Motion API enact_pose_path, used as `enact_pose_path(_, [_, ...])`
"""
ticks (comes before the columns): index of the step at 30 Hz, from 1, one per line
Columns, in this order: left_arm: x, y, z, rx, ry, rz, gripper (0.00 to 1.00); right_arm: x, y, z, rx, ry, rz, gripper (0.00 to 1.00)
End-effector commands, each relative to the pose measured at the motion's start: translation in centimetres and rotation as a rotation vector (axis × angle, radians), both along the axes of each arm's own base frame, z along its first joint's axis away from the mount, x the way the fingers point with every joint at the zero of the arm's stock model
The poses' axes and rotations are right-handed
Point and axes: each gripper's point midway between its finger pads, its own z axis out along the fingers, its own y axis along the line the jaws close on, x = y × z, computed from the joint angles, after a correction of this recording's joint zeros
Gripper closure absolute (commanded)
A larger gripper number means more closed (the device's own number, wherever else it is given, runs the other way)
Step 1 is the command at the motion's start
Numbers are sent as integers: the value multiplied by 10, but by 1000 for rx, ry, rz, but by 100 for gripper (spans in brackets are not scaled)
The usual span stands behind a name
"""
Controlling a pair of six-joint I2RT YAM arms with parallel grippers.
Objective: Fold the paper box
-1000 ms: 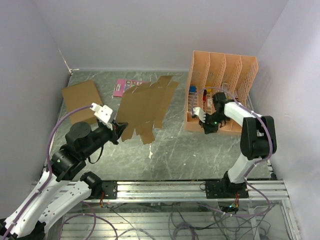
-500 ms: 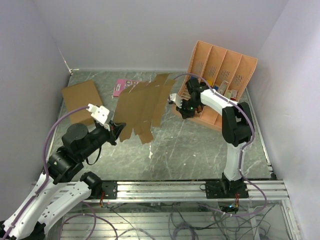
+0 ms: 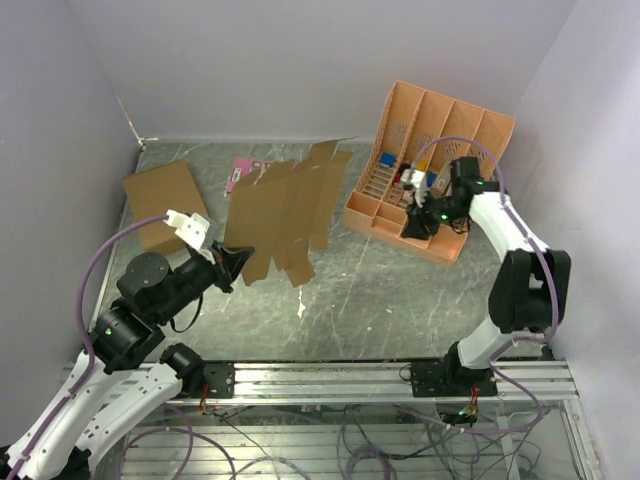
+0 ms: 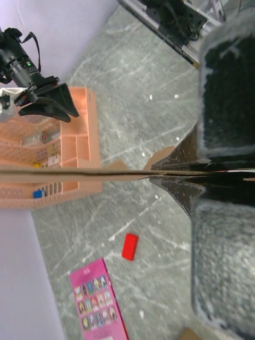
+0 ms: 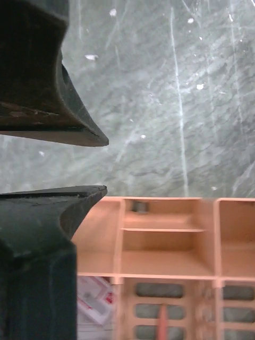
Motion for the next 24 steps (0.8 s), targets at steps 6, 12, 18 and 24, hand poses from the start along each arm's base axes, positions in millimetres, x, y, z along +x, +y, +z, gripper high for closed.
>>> enact_pose_path(6, [5,-55,-10,-175,7,-208,93,-59,25,96,472,-166,84,2])
enact_pose_path(12, [7,-71,-15,-158,-18,-287,93,-58,57,109,563,-159,46,1])
enact_pose_path(18, [5,-76,-17,-144,-23,-324,93,-36,56,110,652,-150,-134,3])
enact_pose_path(24, [6,-78,-14,-127,-39,-340,93,-33,60,108,663,-146,-87,7])
